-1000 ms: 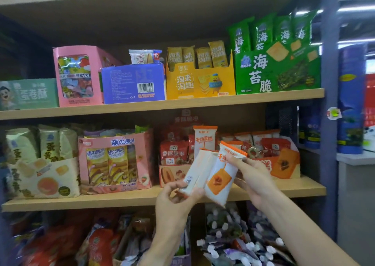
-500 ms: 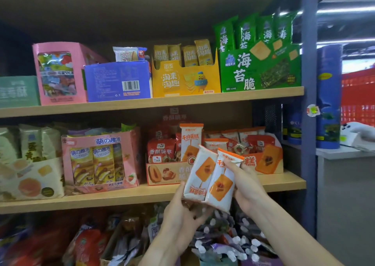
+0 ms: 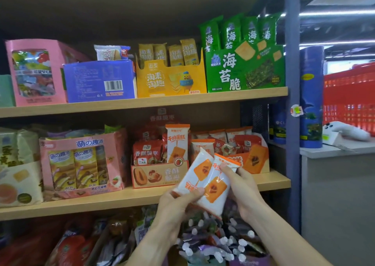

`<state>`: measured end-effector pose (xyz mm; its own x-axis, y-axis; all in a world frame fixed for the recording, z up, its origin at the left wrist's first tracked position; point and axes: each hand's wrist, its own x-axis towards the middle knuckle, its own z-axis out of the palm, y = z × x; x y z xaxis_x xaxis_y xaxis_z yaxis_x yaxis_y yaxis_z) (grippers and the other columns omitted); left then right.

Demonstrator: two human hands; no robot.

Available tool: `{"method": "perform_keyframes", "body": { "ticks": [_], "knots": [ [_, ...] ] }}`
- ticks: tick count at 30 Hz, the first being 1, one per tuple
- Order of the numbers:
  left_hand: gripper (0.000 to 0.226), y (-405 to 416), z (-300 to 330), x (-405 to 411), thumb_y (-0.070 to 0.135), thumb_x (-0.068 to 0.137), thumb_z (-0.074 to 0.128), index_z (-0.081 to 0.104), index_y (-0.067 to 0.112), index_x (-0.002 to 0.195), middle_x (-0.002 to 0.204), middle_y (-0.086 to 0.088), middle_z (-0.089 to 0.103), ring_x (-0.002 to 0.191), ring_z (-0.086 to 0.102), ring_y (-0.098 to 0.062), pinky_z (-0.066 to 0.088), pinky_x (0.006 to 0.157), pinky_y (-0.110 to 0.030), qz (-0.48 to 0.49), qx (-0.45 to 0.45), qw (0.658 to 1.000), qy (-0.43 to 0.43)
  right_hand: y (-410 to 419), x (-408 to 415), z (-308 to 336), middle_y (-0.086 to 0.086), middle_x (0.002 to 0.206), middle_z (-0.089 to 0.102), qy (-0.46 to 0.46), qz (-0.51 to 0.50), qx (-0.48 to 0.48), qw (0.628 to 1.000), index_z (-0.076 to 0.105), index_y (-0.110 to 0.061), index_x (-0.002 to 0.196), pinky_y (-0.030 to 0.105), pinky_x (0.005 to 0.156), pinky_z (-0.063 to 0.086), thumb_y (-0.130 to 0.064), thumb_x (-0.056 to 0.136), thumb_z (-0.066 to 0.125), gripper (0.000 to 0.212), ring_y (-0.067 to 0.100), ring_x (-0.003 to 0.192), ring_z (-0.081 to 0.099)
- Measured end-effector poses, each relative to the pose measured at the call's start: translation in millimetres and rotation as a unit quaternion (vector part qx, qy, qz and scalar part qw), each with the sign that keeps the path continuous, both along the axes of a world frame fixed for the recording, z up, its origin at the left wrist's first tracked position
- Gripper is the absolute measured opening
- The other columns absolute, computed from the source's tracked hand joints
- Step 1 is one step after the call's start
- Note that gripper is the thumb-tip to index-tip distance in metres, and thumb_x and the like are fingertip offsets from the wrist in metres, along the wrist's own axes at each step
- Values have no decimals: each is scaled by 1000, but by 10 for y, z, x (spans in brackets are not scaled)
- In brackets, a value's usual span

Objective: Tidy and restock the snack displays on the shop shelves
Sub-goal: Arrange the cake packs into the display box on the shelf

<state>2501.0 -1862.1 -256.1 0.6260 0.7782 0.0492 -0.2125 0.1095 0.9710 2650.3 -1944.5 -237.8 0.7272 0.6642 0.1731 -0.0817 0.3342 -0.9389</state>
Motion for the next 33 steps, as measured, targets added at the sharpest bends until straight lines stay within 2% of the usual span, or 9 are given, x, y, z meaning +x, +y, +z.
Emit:
{"method": "perform_keyframes", "body": {
  "ticks": [3,5,7,11,16,20,24,30,33],
  "knots": [
    [28,89,57,-33,8,73,87,75,5,99,83,-5,79,68,74,-13,54,57,-21,22,22,999,-28,-101,90,-46,2,99,79,-17,0,1,1000,70,-18,111,48,92,58,-31,95,69,21,21,95,75],
    [31,162,86,-41,14,71,88,76,8,99,75,0,75,64,66,-10,50,64,-25,34,29,998,-42,-176,145,-41,0,98,79,-26,-9,10,1000,71,-18,111,39,82,59,-31,93,70,22,18,91,76],
    [36,183,133,-25,21,72,86,76,9,104,87,-4,78,73,67,-15,50,71,-31,43,29,997,-55,-235,194,-11,1,95,79,-32,-17,25,999,72,-17,108,35,75,59,-29,92,71,20,18,88,76],
    [24,127,185,100,28,92,73,75,18,114,107,-6,79,98,76,-24,58,92,-47,19,42,997,-63,-240,183,116,3,92,79,-57,4,19,998,74,-18,104,36,74,60,-29,93,70,16,20,85,77],
    [31,20,185,280,41,103,57,58,31,133,116,2,77,106,75,-21,57,98,-53,-13,121,992,-26,-99,56,198,7,93,79,-68,25,5,997,72,-14,106,47,82,62,-27,95,69,18,26,85,77],
    [48,87,128,251,29,95,72,51,27,138,125,-2,74,114,72,-24,57,96,-56,-65,138,988,-21,-7,29,181,6,91,79,-76,1,13,997,73,-15,103,50,84,61,-28,95,68,16,25,85,77],
    [65,179,47,169,8,75,89,56,22,130,117,-5,77,108,74,-25,60,93,-48,-47,132,990,-16,100,-51,155,3,92,79,-103,1,13,995,73,-15,103,48,84,61,-28,95,69,15,20,85,77],
    [53,350,32,-161,6,72,89,69,8,122,112,-11,78,105,75,-29,57,98,-51,0,77,997,-10,381,-331,172,-6,93,79,-167,33,15,985,73,-25,102,36,78,63,-32,94,69,10,10,85,76],
    [55,496,105,-311,9,65,93,73,7,116,107,-9,79,101,76,-28,58,95,-52,73,76,994,-10,630,-396,239,-11,95,77,-195,-20,22,980,72,-31,97,34,79,61,-50,93,65,20,6,87,74]
  ]
}}
